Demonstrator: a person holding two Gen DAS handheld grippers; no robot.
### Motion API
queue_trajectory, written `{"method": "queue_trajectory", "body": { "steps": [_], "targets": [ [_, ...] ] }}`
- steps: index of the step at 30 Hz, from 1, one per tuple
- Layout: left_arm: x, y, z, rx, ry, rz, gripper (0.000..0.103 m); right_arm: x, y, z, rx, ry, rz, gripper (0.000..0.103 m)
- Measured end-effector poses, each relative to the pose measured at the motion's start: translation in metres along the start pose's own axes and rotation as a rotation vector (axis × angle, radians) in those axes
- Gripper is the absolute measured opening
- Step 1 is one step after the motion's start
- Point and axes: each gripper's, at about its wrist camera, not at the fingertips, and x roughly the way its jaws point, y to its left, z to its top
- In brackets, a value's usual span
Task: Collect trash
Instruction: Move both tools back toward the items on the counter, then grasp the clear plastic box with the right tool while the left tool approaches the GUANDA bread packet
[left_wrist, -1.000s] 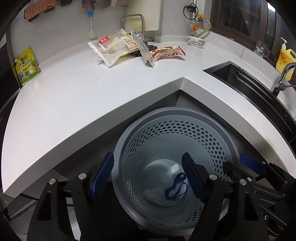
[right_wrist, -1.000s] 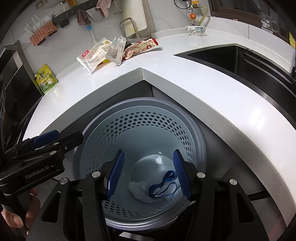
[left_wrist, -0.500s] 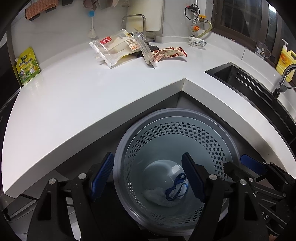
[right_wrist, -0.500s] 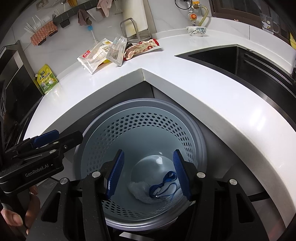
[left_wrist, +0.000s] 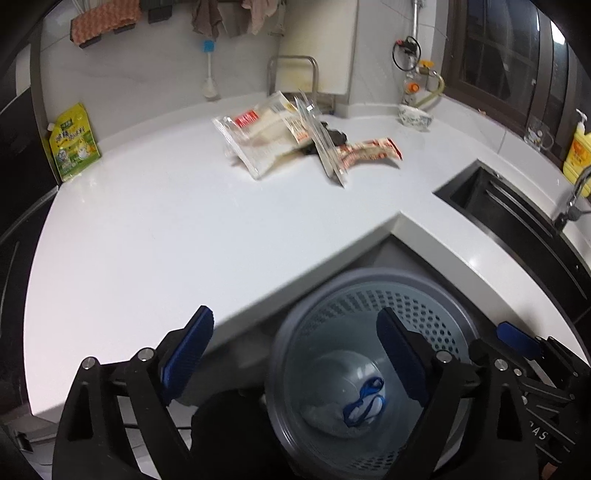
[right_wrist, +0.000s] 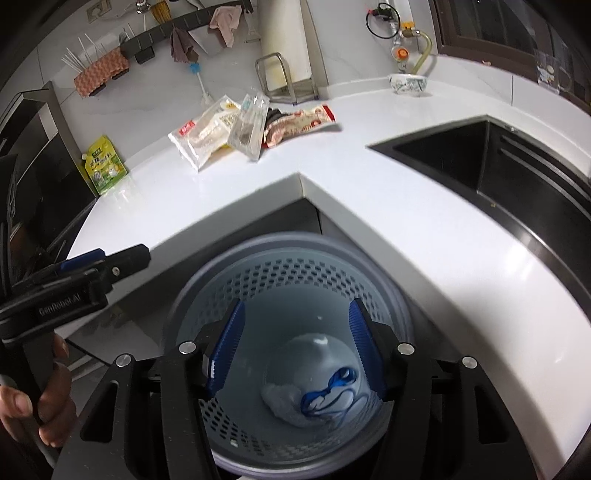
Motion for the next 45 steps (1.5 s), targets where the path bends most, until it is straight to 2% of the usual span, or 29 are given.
{"method": "queue_trajectory", "body": {
  "steps": [6, 11, 21, 27, 36, 45],
  "targets": [
    [0.005, 0.021, 0.036, -0.048, -0.053, 0.031, 0.092, 0.005, -0.001, 0.035, 0.012, -0.036, 0.016, 0.06],
    [0.017, 0.041, 0.067, -0.079, -0.084, 0.068, 0.093, 0.017, 0.005, 0.066, -0.007, -0.06, -0.006, 0.061],
    [0.047, 0.072, 0.105, -0.102, -0.113, 0.145, 0.093, 0.06, 0.041, 0.119, -0.091, -0.096, -0.007, 0.061],
    [0.063, 0.084, 0.125, -0.108, -0.12, 0.156, 0.093, 0.09, 0.065, 0.153, -0.16, -0.121, -0.004, 0.061],
    [0.085, 0.098, 0.139, -0.108, -0.116, 0.157, 0.093, 0.15, 0.089, 0.195, -0.224, -0.098, -0.034, 0.061],
    [0.096, 0.102, 0.137, -0.123, -0.101, 0.141, 0.093, 0.187, 0.092, 0.206, -0.266, -0.065, -0.12, 0.061]
  ]
}}
